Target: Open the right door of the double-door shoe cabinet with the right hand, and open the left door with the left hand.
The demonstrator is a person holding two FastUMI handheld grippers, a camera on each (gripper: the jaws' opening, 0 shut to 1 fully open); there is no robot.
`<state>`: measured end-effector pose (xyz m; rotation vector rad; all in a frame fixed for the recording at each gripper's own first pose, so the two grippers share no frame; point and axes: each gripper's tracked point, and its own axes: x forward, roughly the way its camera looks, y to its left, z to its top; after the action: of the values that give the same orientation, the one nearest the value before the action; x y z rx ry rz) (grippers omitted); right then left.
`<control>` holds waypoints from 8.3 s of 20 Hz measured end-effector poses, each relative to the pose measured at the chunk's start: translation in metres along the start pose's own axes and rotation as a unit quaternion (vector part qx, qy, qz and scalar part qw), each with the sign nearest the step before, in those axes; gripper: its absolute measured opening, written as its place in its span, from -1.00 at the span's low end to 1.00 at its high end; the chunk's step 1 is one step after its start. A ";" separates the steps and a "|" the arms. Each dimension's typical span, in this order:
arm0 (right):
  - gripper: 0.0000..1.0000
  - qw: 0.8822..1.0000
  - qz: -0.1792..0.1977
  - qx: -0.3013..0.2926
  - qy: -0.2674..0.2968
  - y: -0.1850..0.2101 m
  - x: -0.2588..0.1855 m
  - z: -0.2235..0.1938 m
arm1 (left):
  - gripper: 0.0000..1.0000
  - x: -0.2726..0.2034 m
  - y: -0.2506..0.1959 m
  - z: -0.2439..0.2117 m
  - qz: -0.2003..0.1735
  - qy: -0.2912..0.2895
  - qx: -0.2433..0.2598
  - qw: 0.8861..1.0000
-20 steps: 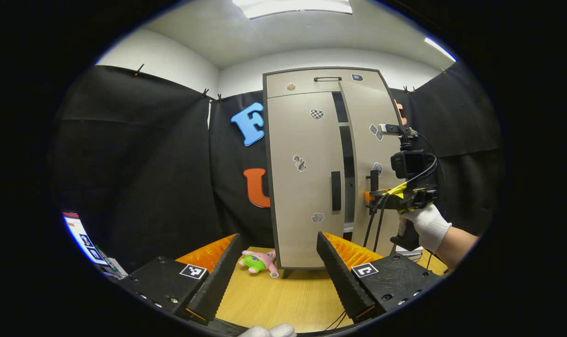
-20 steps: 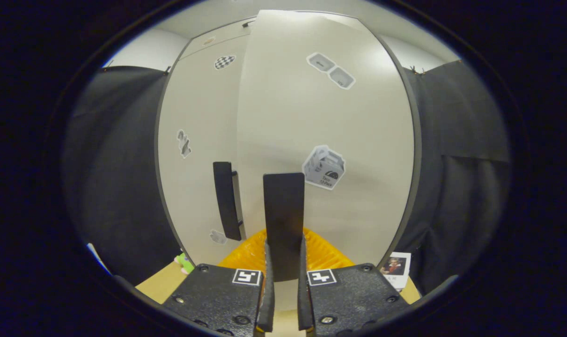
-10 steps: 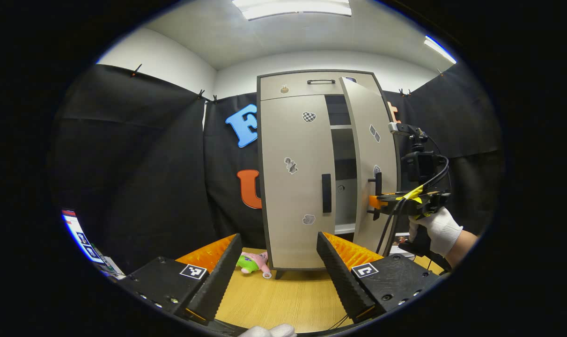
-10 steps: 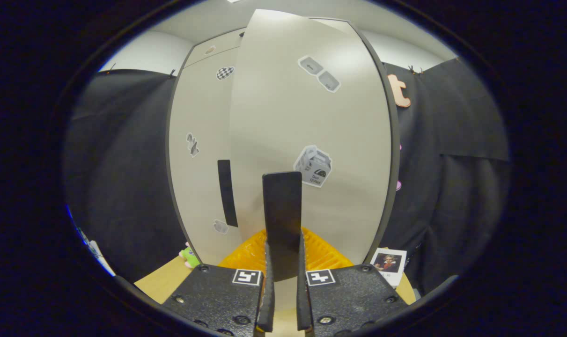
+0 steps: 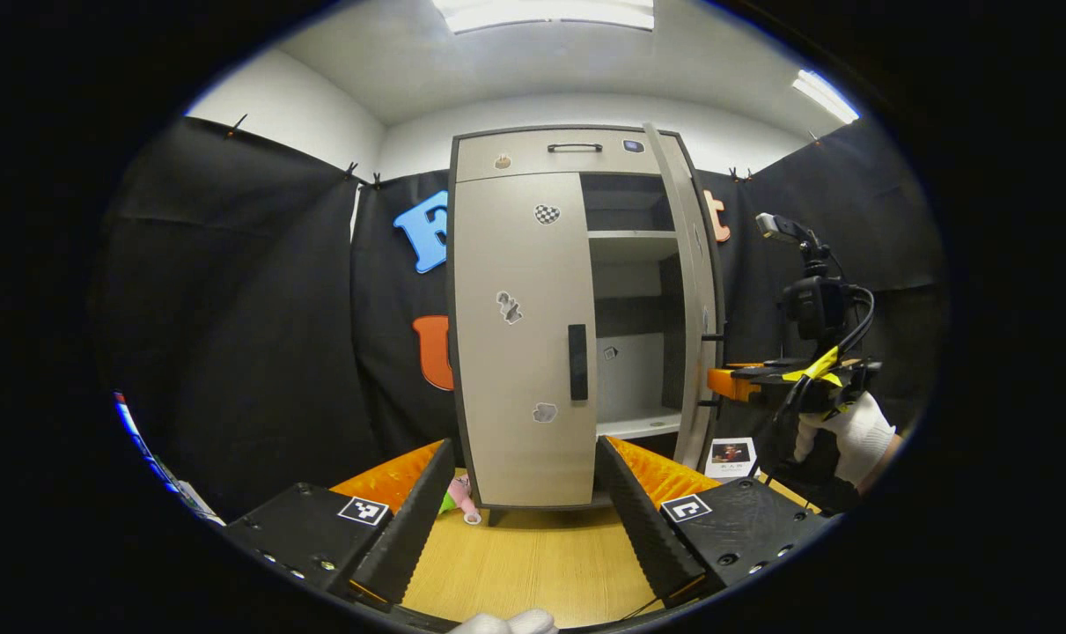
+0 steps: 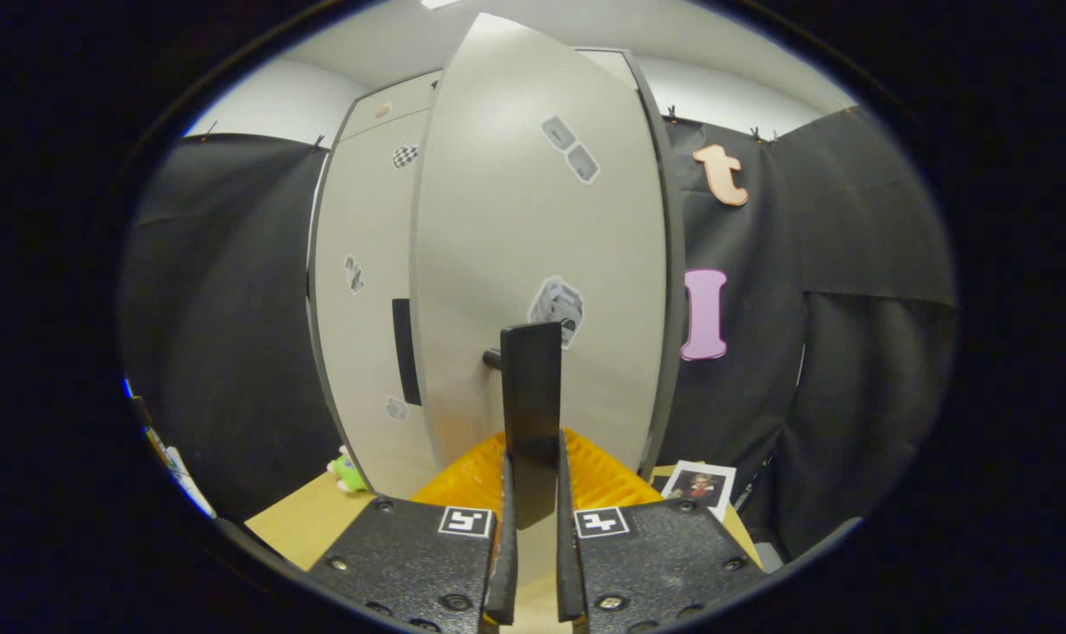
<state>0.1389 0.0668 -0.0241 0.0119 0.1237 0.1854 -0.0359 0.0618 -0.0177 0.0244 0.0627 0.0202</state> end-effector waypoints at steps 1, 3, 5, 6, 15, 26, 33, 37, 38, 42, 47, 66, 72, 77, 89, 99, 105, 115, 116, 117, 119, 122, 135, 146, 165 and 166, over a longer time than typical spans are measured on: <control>-0.58 1.000 -0.003 0.001 -0.001 -0.005 -0.004 0.000 | 0.93 0.001 -0.004 -0.001 -0.005 0.001 0.000 1.000; -0.62 1.000 -0.004 0.003 -0.004 -0.014 -0.011 0.000 | 0.93 0.003 -0.015 -0.001 -0.015 0.002 -0.002 1.000; -0.65 1.000 -0.007 0.008 -0.003 -0.025 -0.017 -0.001 | 0.93 0.006 -0.025 0.000 -0.025 0.002 -0.005 1.000; -0.69 1.000 -0.010 0.008 -0.003 -0.031 -0.022 -0.001 | 0.93 0.007 -0.030 0.001 -0.030 0.002 -0.005 1.000; -0.91 0.999 -0.044 0.003 -0.015 -0.096 -0.038 -0.003 | 0.93 0.008 -0.066 0.004 -0.061 -0.003 -0.005 0.998; -0.98 0.998 -0.057 0.003 -0.025 -0.128 -0.044 0.000 | 0.93 0.015 -0.076 0.006 -0.069 0.002 -0.014 0.998; -0.89 0.997 -0.073 0.007 -0.024 -0.132 -0.058 0.004 | 0.93 0.016 -0.065 0.007 -0.059 0.001 -0.016 0.998; -0.55 0.995 -0.094 -0.005 -0.026 -0.133 -0.080 0.011 | 0.93 0.020 -0.055 0.006 -0.053 0.003 -0.015 0.998; -0.29 0.995 -0.094 -0.001 -0.024 -0.127 -0.086 0.010 | 0.93 0.021 -0.051 0.006 -0.051 0.002 -0.015 0.999; 0.46 0.995 -0.096 0.011 -0.008 -0.107 -0.109 0.001 | 0.93 0.027 -0.042 0.003 -0.044 0.003 -0.012 0.999; 0.96 0.996 -0.079 0.042 -0.019 -0.053 -0.128 -0.021 | 0.93 0.039 -0.030 -0.003 -0.034 0.011 -0.001 0.999; 0.94 0.994 -0.104 0.013 -0.013 -0.032 -0.137 -0.022 | 0.93 0.172 -0.049 0.019 -0.065 -0.027 -0.026 0.997; 0.98 0.992 -0.128 0.006 -0.007 -0.043 -0.134 -0.019 | 0.93 0.248 -0.070 0.016 -0.069 -0.032 -0.028 0.997; 0.94 0.989 -0.150 0.001 0.000 -0.057 -0.131 -0.018 | 0.93 0.298 -0.076 -0.004 -0.064 -0.005 -0.040 0.997; 0.98 0.989 -0.146 -0.001 0.012 -0.061 -0.113 -0.017 | 0.14 0.333 -0.075 -0.004 -0.054 -0.011 -0.027 0.998; 0.98 0.990 -0.140 0.010 0.002 -0.058 -0.123 -0.014 | -0.89 0.328 -0.079 -0.004 -0.057 0.002 -0.035 0.998; 0.98 0.990 -0.138 0.012 -0.001 -0.056 -0.135 -0.014 | -0.89 0.315 -0.079 -0.003 -0.067 0.004 -0.042 0.997; 0.98 0.996 -0.093 0.007 0.001 -0.024 -0.149 -0.024 | -0.89 0.265 -0.058 -0.005 -0.072 0.003 -0.045 0.996; 0.99 0.996 -0.086 0.008 0.003 -0.019 -0.150 -0.027 | -0.89 0.263 -0.055 -0.006 -0.070 0.002 -0.044 0.997; 0.98 0.997 -0.079 0.008 0.003 -0.014 -0.152 -0.028 | -0.89 0.258 -0.053 -0.007 -0.068 0.004 -0.043 0.997; 0.98 0.998 -0.069 0.007 0.001 -0.008 -0.155 -0.027 | -0.89 0.251 -0.046 -0.007 -0.065 0.005 -0.046 0.997; 0.98 0.998 -0.058 0.006 -0.001 0.000 -0.158 -0.029 | -0.89 0.237 -0.034 -0.008 -0.055 0.004 -0.044 0.998; 0.98 1.000 0.003 0.002 0.017 0.040 -0.138 -0.038 | -0.92 0.196 0.024 -0.014 -0.014 0.001 -0.025 1.000; 0.98 0.999 0.036 -0.001 0.023 0.065 -0.126 -0.036 | -0.94 0.183 0.070 -0.019 -0.007 -0.007 -0.022 1.000; 0.98 0.997 0.065 -0.010 0.037 0.097 -0.125 -0.046 | -1.00 0.191 0.141 -0.016 -0.034 -0.017 -0.044 0.998; 0.98 0.997 0.064 -0.010 0.036 0.096 -0.125 -0.045 | -1.00 0.191 0.142 -0.016 -0.033 -0.015 -0.044 0.998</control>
<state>-0.0061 0.1382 -0.0518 -0.0065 0.1941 0.3152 0.1505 0.2083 -0.0422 -0.0645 0.0320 -0.0437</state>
